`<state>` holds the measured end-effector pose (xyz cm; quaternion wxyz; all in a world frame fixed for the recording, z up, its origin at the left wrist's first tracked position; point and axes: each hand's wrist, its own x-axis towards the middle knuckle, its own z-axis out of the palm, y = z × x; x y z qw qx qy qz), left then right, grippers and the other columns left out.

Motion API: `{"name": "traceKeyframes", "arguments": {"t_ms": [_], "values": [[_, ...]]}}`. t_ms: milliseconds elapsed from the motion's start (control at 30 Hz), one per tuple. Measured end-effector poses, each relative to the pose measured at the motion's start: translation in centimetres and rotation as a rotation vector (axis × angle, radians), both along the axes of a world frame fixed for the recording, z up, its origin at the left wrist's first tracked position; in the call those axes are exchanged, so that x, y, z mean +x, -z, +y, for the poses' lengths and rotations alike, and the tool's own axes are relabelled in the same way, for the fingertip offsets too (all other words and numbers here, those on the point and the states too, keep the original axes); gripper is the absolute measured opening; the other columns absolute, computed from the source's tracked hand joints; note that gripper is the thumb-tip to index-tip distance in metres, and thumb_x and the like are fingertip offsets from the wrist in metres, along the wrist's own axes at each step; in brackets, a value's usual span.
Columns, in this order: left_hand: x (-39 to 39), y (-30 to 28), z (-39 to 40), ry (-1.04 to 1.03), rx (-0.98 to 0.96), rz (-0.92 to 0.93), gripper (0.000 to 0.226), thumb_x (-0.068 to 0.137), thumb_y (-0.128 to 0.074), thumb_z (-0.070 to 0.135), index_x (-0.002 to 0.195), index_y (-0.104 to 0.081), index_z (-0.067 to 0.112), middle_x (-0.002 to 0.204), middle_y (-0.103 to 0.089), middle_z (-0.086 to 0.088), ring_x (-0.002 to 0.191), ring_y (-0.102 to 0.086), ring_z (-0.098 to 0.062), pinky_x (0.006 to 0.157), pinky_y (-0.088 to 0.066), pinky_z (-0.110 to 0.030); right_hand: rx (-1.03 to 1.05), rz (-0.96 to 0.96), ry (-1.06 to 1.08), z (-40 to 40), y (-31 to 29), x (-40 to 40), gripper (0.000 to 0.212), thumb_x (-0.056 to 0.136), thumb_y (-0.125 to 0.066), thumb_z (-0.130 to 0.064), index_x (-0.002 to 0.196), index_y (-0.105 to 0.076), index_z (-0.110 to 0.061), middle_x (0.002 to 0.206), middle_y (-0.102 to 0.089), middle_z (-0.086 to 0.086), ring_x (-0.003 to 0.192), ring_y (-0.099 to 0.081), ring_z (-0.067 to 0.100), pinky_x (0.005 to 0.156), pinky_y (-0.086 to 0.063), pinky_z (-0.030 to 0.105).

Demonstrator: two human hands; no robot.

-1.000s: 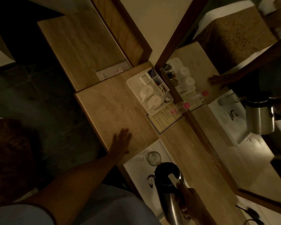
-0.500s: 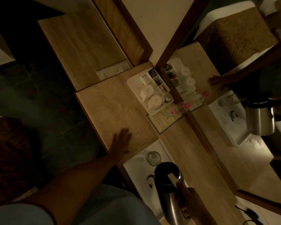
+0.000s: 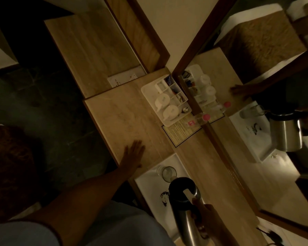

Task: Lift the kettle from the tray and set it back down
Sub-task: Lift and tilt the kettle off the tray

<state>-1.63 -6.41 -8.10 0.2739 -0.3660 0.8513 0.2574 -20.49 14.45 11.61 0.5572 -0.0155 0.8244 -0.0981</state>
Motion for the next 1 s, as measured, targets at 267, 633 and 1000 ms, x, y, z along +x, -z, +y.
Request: {"name": "traceKeyframes", "arguments": {"t_ms": [267, 633, 1000], "values": [[-0.04, 0.01, -0.03, 0.006, -0.004, -0.004, 0.093, 0.104, -0.059, 0.041, 0.168, 0.003, 0.015, 0.175, 0.016, -0.014, 0.164, 0.01, -0.035, 0.131, -0.01, -0.061, 0.022, 0.022, -0.032, -0.69, -0.24, 0.08, 0.06, 0.105, -0.045, -0.036, 0.057, -0.061, -0.005, 0.036, -0.05, -0.001, 0.026, -0.044, 0.009, 0.034, -0.036, 0.018], [0.06, 0.13, -0.02, 0.006, -0.008, 0.0, 0.092, 0.105, -0.058, 0.041, 0.168, 0.003, 0.015, 0.175, 0.016, -0.013, 0.164, 0.011, -0.035, 0.131, -0.008, -0.061, 0.002, 0.018, -0.035, -0.32, 0.26, -0.03, 0.062, 0.105, -0.045, -0.037, 0.054, -0.063, -0.007, 0.036, -0.051, -0.001, 0.026, -0.045, 0.009, 0.032, -0.036, 0.017], [0.03, 0.05, -0.05, 0.006, -0.003, -0.002, 0.092, 0.104, -0.059, 0.04, 0.169, 0.001, 0.015, 0.175, 0.016, -0.013, 0.164, 0.011, -0.035, 0.131, -0.008, -0.061, -0.01, 0.009, -0.028, 0.14, 0.63, 0.0, 0.062, 0.105, -0.043, -0.038, 0.055, -0.063, -0.007, 0.036, -0.051, -0.001, 0.026, -0.045, 0.009, 0.033, -0.037, 0.017]]}}
